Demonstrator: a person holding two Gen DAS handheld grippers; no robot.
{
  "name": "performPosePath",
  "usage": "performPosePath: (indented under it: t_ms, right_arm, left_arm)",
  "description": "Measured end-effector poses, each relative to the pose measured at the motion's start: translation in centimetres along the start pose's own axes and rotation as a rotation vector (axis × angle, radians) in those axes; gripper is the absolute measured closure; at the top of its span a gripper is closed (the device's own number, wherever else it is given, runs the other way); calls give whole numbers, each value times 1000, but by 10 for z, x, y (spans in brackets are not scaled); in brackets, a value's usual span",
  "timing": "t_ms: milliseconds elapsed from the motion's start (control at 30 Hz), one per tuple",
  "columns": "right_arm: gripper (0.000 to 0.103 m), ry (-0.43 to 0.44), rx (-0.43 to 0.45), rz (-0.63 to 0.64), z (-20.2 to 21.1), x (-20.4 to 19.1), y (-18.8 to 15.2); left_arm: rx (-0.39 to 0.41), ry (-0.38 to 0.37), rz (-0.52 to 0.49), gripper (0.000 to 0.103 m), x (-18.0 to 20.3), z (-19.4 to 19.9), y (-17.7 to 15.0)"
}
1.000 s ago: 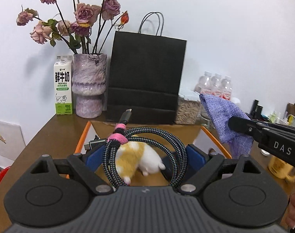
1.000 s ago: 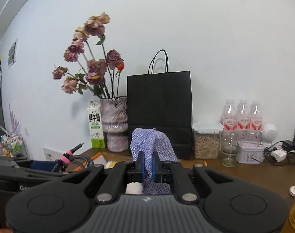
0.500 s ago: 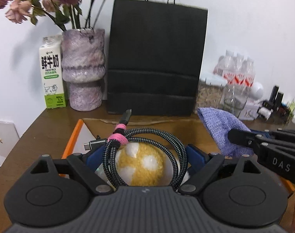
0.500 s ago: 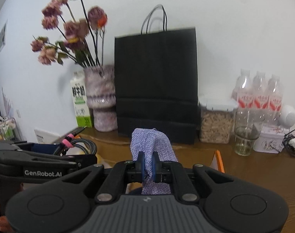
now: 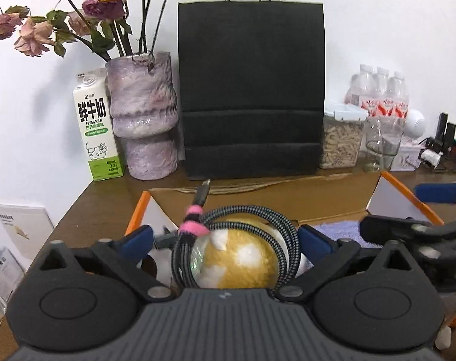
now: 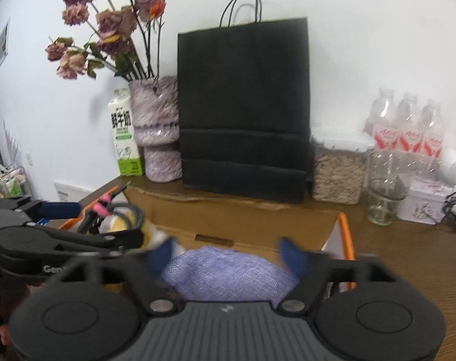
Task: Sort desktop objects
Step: 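Release the cable into the box with the left tool while the right tool releases the cloth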
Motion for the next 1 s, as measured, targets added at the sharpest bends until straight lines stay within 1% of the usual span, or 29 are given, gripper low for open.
performPosePath:
  t_ms: [67, 167, 333, 633, 767, 1000]
  right_arm:
    - [0, -19, 12, 9, 6, 0, 3]
    - [0, -12, -9, 37, 10, -4, 3]
    - [0, -5, -4, 55, 15, -8, 3]
    - [0, -10, 8, 71, 20, -11, 3]
    - [0, -15, 17, 75, 24, -13, 4]
    - [0, -20, 47, 88, 37, -18, 6]
  left_arm:
    - [-4, -4, 1, 0, -1, 3, 0]
    - [7, -1, -2, 0, -1, 7, 1]
    - [16, -10, 21, 0, -5, 10, 3]
    - [35, -25, 26, 0, -7, 16, 5]
    - [46, -38, 40, 0, -8, 22, 6]
    - [77, -37, 40, 0, -7, 42, 3]
Point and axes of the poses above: each gripper's, at about its wrist camera, not at the fingertips, and z roughly against the way its jaws point, x to its right, y to its top, the point moved 2 cm from there along -z, roughly the way its jaws point, and after that the axes turned 1 degree about -y, right-handed, at the moved point
